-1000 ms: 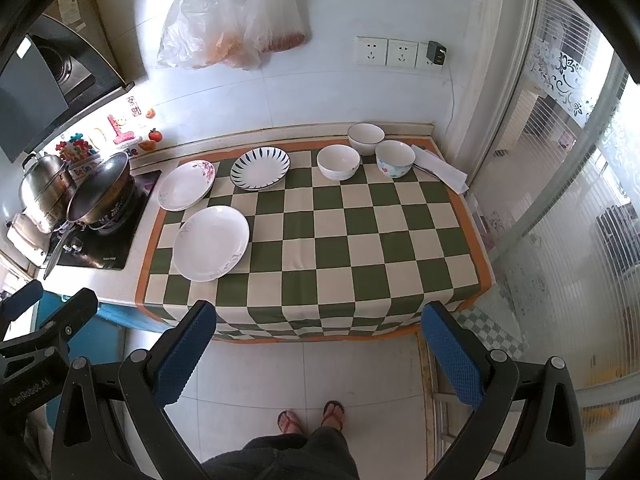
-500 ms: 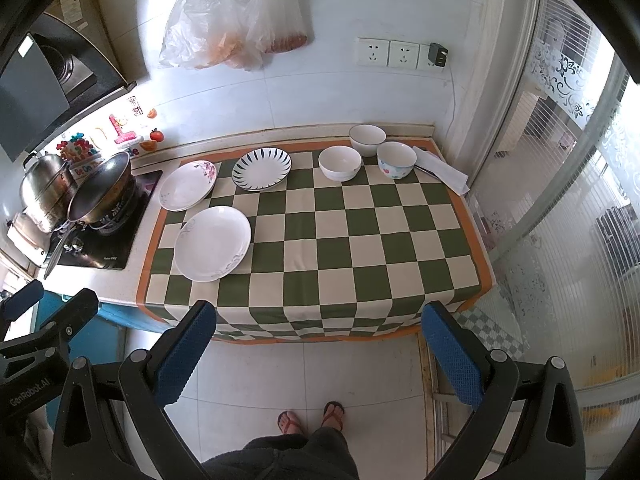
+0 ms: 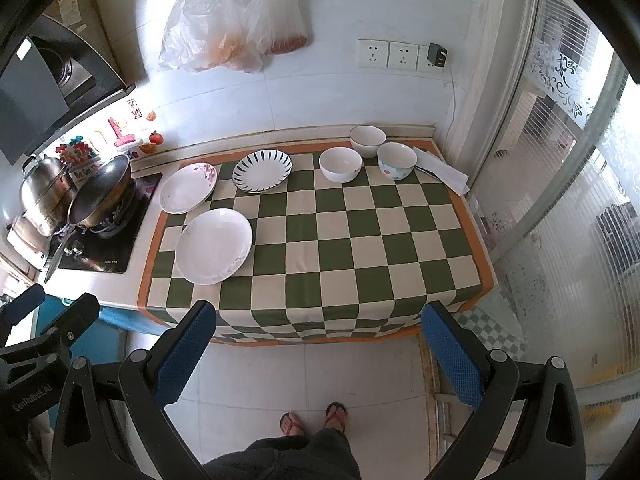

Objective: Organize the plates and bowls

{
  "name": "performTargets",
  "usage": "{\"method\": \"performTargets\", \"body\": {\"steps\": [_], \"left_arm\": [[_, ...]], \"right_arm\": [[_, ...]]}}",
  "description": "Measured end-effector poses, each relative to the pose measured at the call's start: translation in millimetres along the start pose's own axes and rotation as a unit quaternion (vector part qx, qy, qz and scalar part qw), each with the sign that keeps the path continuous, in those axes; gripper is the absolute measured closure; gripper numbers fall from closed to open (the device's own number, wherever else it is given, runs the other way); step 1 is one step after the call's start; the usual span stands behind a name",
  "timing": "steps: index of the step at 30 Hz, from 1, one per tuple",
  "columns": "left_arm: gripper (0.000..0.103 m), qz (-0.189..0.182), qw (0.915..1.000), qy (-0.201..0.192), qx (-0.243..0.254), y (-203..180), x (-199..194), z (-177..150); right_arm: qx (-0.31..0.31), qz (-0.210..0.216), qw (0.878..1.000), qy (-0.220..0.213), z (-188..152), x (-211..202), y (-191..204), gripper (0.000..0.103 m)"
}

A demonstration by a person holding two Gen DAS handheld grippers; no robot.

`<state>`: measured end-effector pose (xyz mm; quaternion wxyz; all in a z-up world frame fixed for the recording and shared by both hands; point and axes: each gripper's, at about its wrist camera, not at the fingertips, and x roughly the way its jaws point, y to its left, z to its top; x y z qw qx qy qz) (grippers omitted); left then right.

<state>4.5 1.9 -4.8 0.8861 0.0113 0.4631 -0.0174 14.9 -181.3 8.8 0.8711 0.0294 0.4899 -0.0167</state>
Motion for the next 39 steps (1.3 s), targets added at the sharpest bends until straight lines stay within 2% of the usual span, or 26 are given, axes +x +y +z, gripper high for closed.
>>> {"method": "performTargets", "body": {"steps": [16, 21, 25, 28, 30, 35, 39], "left_arm": [[0.000, -0.014, 0.9999, -0.010, -0.002, 27.1, 24.0, 17.2], [0.000, 0.023, 0.9992, -0.032, -0.012, 43.2, 52.6, 19.1], [0.000, 0.034, 0.9989, -0.006, -0.031, 63.1, 103.9, 26.3], [0.000, 0.045, 0.9978, 0.014, -0.045, 76.2, 147.2, 30.1], [0.000, 0.044, 0.9967, 0.044, -0.053, 84.0, 180.9, 32.3], [0.000, 0.039, 0.9887, 0.114, -0.089, 104.4, 266.2, 39.2], [0.001, 0.041, 0.9832, 0.144, -0.104, 113.3, 322.4, 47.5]], "right_arm": [[0.011, -0.011, 1.000, -0.002, 9.2, 15.3, 22.9, 0.000], [0.002, 0.011, 1.000, -0.029, 14.1, 40.9, 38.2, 0.000], [-0.013, 0.036, 0.999, -0.014, 21.9, 95.1, 56.0, 0.000], [-0.026, 0.046, 0.998, 0.014, 28.1, 146.0, 67.2, 0.000], [-0.035, 0.051, 0.997, 0.037, 34.0, 185.2, 73.0, 0.000], [-0.045, 0.089, 0.990, 0.099, 50.6, 290.0, 86.3, 0.000], [-0.052, 0.123, 0.980, 0.146, 66.7, 365.7, 98.1, 0.000]]}}
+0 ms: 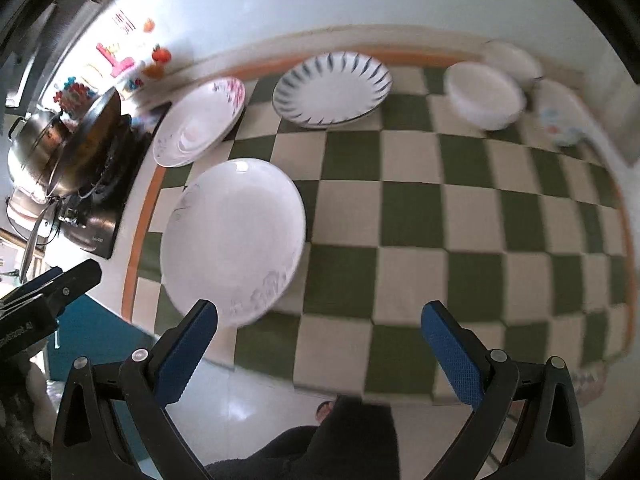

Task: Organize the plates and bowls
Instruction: 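Grasp the rim of the large white swirl plate with both grippers, then lift the swirl plate and carry it toward the pink-flower plate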

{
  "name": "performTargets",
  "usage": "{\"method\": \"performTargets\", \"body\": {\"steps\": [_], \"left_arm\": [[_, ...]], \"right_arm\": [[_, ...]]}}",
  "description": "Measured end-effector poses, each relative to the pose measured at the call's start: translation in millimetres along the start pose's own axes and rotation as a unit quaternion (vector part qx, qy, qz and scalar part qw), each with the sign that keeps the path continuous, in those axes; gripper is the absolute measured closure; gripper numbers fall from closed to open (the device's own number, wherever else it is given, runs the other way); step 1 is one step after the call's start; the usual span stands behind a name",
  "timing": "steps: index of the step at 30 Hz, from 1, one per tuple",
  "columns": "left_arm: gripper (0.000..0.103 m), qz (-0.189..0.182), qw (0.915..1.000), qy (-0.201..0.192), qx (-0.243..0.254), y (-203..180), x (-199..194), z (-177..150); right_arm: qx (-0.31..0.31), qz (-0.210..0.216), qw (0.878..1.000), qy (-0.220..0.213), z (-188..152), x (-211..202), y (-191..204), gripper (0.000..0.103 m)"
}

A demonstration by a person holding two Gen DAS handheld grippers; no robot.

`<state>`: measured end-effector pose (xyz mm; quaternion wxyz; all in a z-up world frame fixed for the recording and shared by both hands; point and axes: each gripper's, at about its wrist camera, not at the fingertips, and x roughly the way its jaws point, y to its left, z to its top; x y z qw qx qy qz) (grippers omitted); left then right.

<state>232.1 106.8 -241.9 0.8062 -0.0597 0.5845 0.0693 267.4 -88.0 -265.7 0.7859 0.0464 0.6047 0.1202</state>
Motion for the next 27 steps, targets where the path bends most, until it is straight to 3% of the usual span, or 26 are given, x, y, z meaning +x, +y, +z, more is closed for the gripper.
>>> {"method": "performTargets", "body": {"steps": [5, 8, 10, 16, 18, 19, 21, 23, 27], "left_arm": [[0.003, -0.004, 0.9976, 0.066, -0.020, 6.4, 66.0, 22.9], [0.016, -0.015, 0.9938, 0.104, -0.038, 15.5, 97.0, 30.2], [0.033, -0.028, 0.9906, 0.126, -0.045, 20.5, 114.8, 32.5], [0.053, -0.058, 0.9826, 0.170, -0.049, 26.8, 147.6, 35.8], [0.058, -0.059, 0.9816, 0.176, -0.045, 27.9, 151.5, 36.1], [0.061, -0.061, 0.9814, 0.176, -0.044, 29.2, 152.5, 36.2], [0.065, -0.064, 0.9816, 0.175, -0.043, 31.3, 150.4, 36.3], [0.067, -0.071, 0.9817, 0.172, -0.042, 33.1, 147.2, 36.4], [0.068, -0.071, 0.9825, 0.169, -0.034, 31.2, 139.7, 34.3]], "right_arm": [[-0.009, 0.021, 0.998, 0.055, 42.5, 73.4, -8.2, 0.001], [-0.002, 0.037, 0.996, 0.087, 58.5, 107.6, -12.5, 0.003], [0.004, 0.046, 0.993, 0.108, 65.5, 128.0, -14.6, 0.006], [0.033, 0.077, 0.984, 0.155, 75.4, 168.2, -17.3, 0.030], [0.034, 0.084, 0.985, 0.145, 82.5, 173.4, -15.5, 0.049], [0.039, 0.086, 0.984, 0.150, 83.3, 175.8, -14.8, 0.051], [0.042, 0.086, 0.985, 0.147, 85.7, 178.5, -13.2, 0.073], [0.048, 0.109, 0.980, 0.158, 84.8, 182.8, -10.9, 0.088], [0.030, 0.099, 0.983, 0.152, 83.4, 183.3, 1.5, 0.089]]}}
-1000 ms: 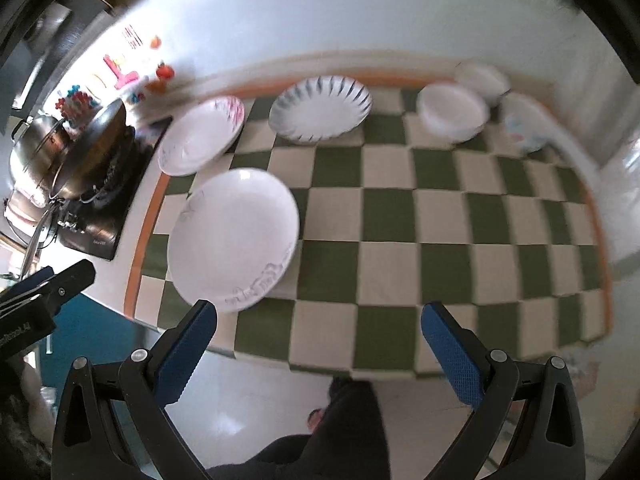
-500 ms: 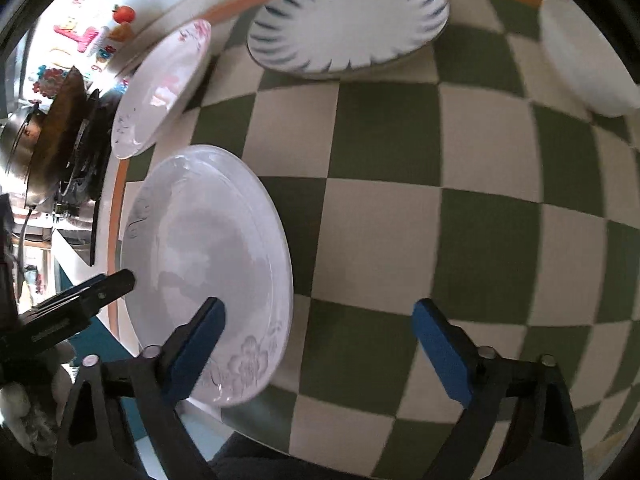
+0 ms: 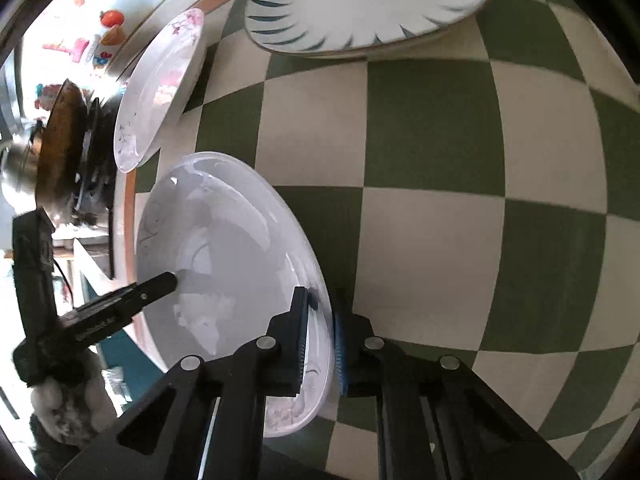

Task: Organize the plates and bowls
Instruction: 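Lift the swirl plate and carry it toward the pink-flower plate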

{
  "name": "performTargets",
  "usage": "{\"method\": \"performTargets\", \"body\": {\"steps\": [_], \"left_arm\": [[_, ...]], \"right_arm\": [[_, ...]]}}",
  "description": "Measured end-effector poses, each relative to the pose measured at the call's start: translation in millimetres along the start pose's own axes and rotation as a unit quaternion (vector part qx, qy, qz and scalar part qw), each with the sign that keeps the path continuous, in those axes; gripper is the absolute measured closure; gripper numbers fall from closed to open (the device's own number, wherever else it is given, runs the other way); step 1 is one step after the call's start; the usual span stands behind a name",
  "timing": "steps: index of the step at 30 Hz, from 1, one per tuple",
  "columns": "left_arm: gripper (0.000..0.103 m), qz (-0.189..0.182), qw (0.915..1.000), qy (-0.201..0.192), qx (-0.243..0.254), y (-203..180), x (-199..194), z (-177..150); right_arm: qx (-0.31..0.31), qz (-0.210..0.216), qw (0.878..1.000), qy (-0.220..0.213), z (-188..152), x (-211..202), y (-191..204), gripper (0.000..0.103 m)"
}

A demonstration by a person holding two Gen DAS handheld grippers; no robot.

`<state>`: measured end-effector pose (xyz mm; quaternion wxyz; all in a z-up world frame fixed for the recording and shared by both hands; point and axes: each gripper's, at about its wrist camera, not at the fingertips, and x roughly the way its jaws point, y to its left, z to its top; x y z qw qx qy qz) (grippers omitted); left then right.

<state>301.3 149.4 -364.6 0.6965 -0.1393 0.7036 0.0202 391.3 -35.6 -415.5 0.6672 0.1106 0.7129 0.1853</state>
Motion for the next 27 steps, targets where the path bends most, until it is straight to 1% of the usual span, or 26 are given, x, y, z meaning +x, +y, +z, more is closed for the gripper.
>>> {"method": "performTargets", "body": {"steps": [3, 7, 9, 12, 15, 17, 18, 20, 23, 26, 27], "left_arm": [[0.068, -0.003, 0.9999, -0.008, 0.013, -6.3, -5.5, 0.0], [0.068, -0.012, 0.9994, -0.012, 0.031, -22.0, -17.8, -11.3], [0.068, -0.011, 0.9989, -0.014, 0.043, -26.7, -27.0, -17.7], [0.068, -0.015, 0.9978, -0.016, 0.063, -44.9, -32.9, -24.0], [0.068, -0.021, 0.9963, -0.013, 0.082, -58.1, -31.8, -31.4], [0.068, -0.022, 0.9952, -0.011, 0.095, -70.3, -30.7, -29.7], [0.068, -0.024, 0.9947, -0.009, 0.100, -73.7, -31.1, -20.7], [0.068, -0.028, 0.9935, -0.004, 0.110, -83.8, -28.8, -20.4], [0.068, -0.027, 0.9917, 0.002, 0.126, -95.5, -21.2, -31.2], [0.068, -0.023, 0.9911, 0.010, 0.130, -101.7, -13.5, -30.7], [0.068, -0.021, 0.9910, 0.013, 0.132, -102.9, -11.3, -23.1]], "right_arm": [[0.001, 0.000, 1.000, -0.001, -6.1, -4.1, -4.2, 0.089], [0.016, 0.006, 1.000, -0.004, -11.3, -15.4, -21.1, 0.089], [0.023, 0.005, 1.000, -0.011, -14.8, -25.2, -28.9, 0.089], [0.033, 0.002, 0.999, -0.025, -20.7, -41.4, -43.9, 0.089], [0.045, -0.004, 0.998, -0.042, -28.9, -61.6, -62.8, 0.089], [0.055, -0.007, 0.997, -0.049, -34.2, -72.6, -76.7, 0.089], [0.061, -0.008, 0.997, -0.052, -36.0, -76.9, -83.1, 0.089], [0.070, -0.010, 0.996, -0.056, -39.2, -84.1, -97.7, 0.089], [0.087, -0.014, 0.994, -0.060, -45.3, -90.5, -120.5, 0.089], [0.100, -0.014, 0.993, -0.058, -48.9, -89.2, -136.5, 0.089], [0.102, -0.015, 0.993, -0.057, -50.0, -88.7, -140.9, 0.089]]}}
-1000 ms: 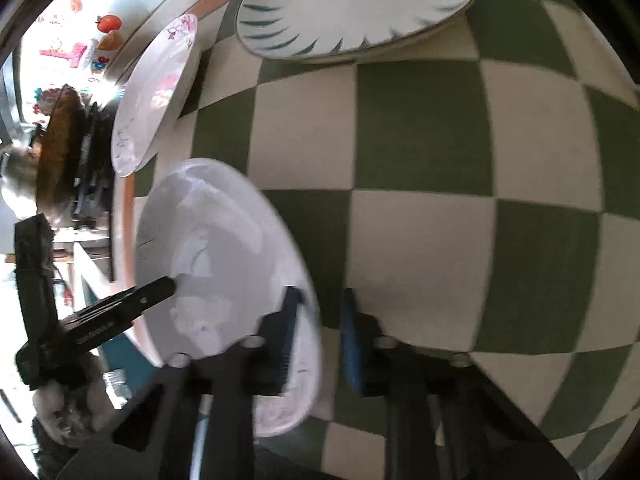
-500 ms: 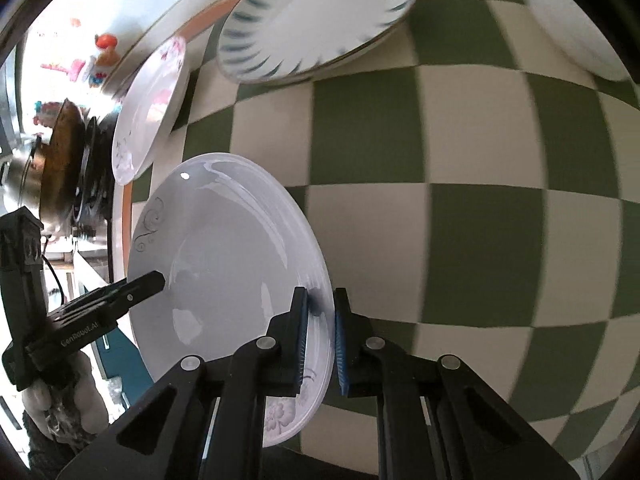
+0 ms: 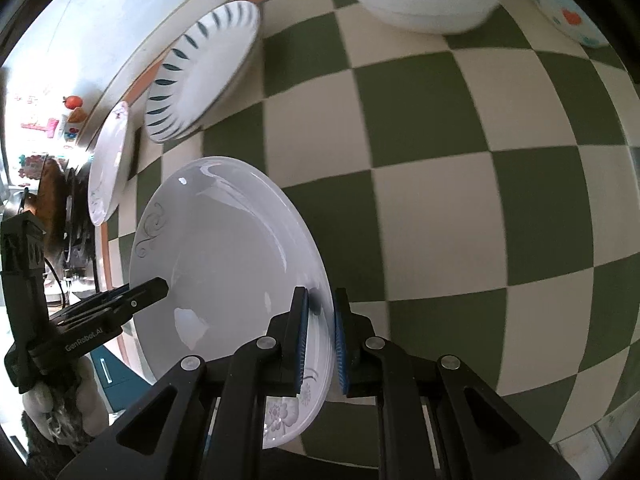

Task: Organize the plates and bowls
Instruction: 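Lift the swirl plate and carry it toward the pink-flower plate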

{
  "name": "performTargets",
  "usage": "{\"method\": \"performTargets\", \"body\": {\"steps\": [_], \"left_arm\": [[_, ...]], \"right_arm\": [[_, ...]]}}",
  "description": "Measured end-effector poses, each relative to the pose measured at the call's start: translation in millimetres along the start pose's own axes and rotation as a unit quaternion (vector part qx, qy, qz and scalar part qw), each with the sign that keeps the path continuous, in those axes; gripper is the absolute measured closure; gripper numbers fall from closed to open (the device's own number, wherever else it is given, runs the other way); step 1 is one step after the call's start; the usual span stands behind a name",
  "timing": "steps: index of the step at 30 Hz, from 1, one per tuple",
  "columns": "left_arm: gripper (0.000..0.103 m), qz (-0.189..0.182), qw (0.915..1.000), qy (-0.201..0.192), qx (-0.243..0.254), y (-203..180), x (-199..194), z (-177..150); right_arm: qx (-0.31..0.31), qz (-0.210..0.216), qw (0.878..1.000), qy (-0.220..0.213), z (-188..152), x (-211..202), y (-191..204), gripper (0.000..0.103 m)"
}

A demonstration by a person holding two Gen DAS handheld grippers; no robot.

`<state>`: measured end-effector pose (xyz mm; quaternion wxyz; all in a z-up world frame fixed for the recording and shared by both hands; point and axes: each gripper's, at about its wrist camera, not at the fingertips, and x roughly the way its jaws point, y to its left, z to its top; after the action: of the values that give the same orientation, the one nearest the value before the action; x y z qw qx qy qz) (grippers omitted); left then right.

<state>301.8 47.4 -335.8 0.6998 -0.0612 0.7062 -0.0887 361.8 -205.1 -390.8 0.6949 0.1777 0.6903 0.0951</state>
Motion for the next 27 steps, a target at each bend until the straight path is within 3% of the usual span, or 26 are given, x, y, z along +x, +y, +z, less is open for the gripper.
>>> {"method": "performTargets", "body": {"steps": [7, 16, 23, 27], "left_arm": [[0.068, 0.020, 0.9998, 0.008, 0.002, -0.3, 4.8, 9.3], [0.068, 0.037, 0.9991, 0.017, -0.003, 7.9, 5.4, -1.6], [0.068, 0.032, 0.9993, 0.014, -0.016, 21.3, -0.8, -13.9], [0.068, 0.028, 0.9992, -0.009, -0.025, 29.1, -22.6, -19.9]], "right_arm": [[-0.001, 0.003, 1.000, 0.008, -0.9, 9.3, -5.6, 0.089], [-0.008, 0.009, 1.000, 0.016, -2.3, 15.9, -3.7, 0.089], [-0.017, 0.006, 1.000, 0.023, -0.7, 15.5, -0.8, 0.089], [-0.005, 0.016, 1.000, 0.024, 4.1, 6.5, -3.4, 0.089]]}}
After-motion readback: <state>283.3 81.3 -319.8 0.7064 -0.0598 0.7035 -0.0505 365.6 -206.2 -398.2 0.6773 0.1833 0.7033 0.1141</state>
